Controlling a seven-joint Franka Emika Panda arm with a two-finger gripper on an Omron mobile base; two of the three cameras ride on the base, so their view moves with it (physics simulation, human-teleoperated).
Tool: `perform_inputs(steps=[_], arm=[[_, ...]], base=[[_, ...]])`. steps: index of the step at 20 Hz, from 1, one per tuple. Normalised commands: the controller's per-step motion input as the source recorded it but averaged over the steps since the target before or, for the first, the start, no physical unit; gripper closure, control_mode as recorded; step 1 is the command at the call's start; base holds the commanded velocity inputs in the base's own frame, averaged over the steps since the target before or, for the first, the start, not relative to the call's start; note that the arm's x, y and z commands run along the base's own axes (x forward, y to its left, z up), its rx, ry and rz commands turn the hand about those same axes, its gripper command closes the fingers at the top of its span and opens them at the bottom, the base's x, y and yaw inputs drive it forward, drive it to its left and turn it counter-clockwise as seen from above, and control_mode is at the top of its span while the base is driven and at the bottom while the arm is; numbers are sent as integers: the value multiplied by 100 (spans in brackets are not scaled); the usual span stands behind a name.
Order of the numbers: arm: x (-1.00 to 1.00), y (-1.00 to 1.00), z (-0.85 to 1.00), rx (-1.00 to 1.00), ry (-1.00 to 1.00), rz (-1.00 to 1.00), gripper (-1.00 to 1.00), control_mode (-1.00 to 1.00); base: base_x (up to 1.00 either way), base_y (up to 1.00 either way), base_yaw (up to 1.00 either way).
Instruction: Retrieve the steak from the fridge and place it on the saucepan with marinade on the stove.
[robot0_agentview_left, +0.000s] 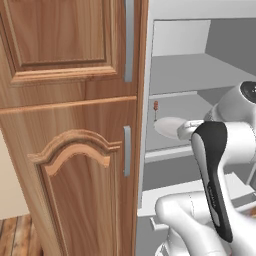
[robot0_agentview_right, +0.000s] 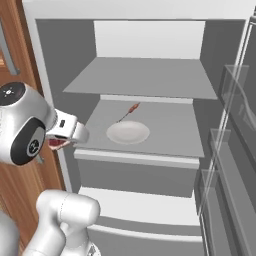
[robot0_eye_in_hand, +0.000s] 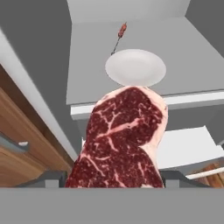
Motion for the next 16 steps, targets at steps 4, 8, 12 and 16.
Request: perform_inputs(steps=[4, 8, 12, 16], arm=[[0, 0, 0, 0, 0, 0, 100, 100], [0, 0, 0, 0, 0, 0, 100, 100], [0, 0, 0, 0, 0, 0, 100, 100], [0, 0, 0, 0, 0, 0, 100, 100]], base=[[-89, 1, -3], [-100, 32, -8], [-100, 56, -12], [-99, 74, -18]])
